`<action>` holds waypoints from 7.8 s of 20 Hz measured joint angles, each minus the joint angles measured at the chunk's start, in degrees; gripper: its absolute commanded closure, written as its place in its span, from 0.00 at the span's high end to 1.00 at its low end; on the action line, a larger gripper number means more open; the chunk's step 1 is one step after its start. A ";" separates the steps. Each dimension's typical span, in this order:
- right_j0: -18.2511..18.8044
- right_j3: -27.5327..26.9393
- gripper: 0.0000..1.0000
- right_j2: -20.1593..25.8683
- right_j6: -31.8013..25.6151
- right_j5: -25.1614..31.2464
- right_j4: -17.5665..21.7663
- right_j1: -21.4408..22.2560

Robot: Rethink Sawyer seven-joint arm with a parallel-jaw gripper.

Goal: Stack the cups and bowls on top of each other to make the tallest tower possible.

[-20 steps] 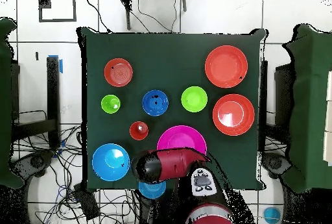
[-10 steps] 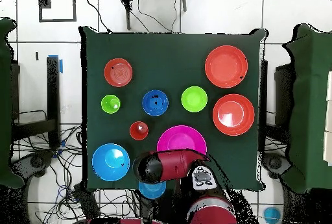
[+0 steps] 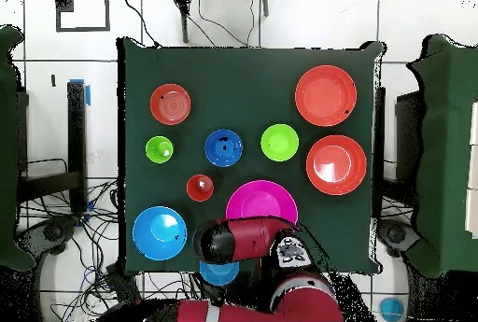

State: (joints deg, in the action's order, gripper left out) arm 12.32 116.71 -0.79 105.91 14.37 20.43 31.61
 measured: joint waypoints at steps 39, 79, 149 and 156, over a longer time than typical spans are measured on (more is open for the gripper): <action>2.93 -0.38 0.00 -3.37 -0.01 -7.55 1.20 -2.98; 3.30 -0.31 0.00 -1.06 0.00 9.86 0.06 7.32; -6.50 -12.69 0.00 4.08 0.00 24.64 -9.42 10.97; -6.49 -12.69 0.00 3.60 0.00 24.57 -9.42 10.46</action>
State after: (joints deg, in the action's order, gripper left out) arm 5.84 104.02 2.81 105.91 38.94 11.02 42.07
